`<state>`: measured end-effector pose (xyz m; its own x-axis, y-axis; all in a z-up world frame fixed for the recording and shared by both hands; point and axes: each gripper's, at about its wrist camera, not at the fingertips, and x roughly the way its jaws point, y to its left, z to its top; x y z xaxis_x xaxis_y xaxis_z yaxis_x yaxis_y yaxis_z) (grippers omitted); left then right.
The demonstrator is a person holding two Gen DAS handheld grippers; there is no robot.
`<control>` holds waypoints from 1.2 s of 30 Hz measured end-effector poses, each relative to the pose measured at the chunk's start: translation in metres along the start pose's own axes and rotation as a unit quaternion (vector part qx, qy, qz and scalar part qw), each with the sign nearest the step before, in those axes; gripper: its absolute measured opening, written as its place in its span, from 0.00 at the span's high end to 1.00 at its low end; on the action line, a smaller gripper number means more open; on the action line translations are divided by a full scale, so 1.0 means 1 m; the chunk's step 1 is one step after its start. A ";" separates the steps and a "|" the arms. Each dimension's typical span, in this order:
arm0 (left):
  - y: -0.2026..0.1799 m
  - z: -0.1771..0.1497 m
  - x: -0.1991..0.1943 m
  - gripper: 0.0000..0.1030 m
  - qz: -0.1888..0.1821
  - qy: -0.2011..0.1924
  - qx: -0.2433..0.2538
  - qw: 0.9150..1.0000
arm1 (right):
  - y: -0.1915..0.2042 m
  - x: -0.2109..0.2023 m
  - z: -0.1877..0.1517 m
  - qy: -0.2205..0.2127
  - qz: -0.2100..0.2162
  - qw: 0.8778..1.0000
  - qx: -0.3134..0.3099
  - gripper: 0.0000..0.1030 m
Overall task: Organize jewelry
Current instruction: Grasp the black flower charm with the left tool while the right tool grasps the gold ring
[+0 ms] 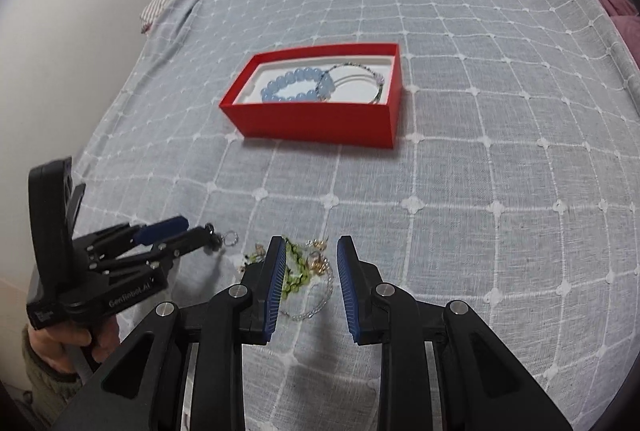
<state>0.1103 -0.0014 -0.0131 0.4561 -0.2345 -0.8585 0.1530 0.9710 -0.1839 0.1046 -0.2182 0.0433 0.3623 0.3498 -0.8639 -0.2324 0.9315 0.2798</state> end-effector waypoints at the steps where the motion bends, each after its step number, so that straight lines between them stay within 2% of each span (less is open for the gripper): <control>1: 0.000 0.000 0.001 0.62 0.000 0.000 -0.001 1.000 | 0.004 0.000 -0.002 0.002 0.005 1.000 -0.009 0.72; 6: -0.003 -0.001 0.001 0.63 -0.002 0.001 0.006 1.000 | 0.026 0.010 -0.016 0.023 0.023 0.998 -0.057 0.72; 12: -0.004 -0.001 0.006 0.62 0.005 0.005 0.011 1.000 | 0.044 0.034 -0.034 0.073 0.027 0.993 -0.091 0.72; 20: -0.009 -0.003 0.011 0.63 0.012 0.008 0.023 1.000 | 0.057 0.044 -0.044 0.084 0.012 0.990 -0.114 0.72; 23: -0.013 -0.004 0.016 0.77 0.020 0.012 0.032 0.999 | 0.059 0.051 -0.047 0.090 0.003 0.989 -0.119 0.72; 25: -0.016 -0.004 0.017 0.77 0.023 0.012 0.039 0.999 | 0.061 0.055 -0.050 0.095 0.000 0.988 -0.125 0.73; 26: -0.017 -0.004 0.017 0.77 0.024 0.011 0.041 0.999 | 0.061 0.057 -0.051 0.095 -0.003 0.987 -0.126 0.74; 29: -0.016 -0.004 0.016 0.78 0.024 0.008 0.040 0.999 | 0.061 0.058 -0.051 0.091 -0.006 0.987 -0.129 0.86; 32: -0.016 -0.003 0.016 0.78 0.024 0.007 0.040 0.999 | 0.060 0.055 -0.051 0.084 -0.007 0.987 -0.133 0.92; 36: -0.013 -0.002 0.012 0.78 0.021 0.002 0.034 0.999 | 0.061 0.054 -0.051 0.084 -0.009 0.987 -0.140 0.92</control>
<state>0.1116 -0.0172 -0.0221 0.4600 -0.1937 -0.8665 0.1931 0.9744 -0.1153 0.0640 -0.1480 -0.0078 0.2197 0.2893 -0.9317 -0.4753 0.8657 0.1567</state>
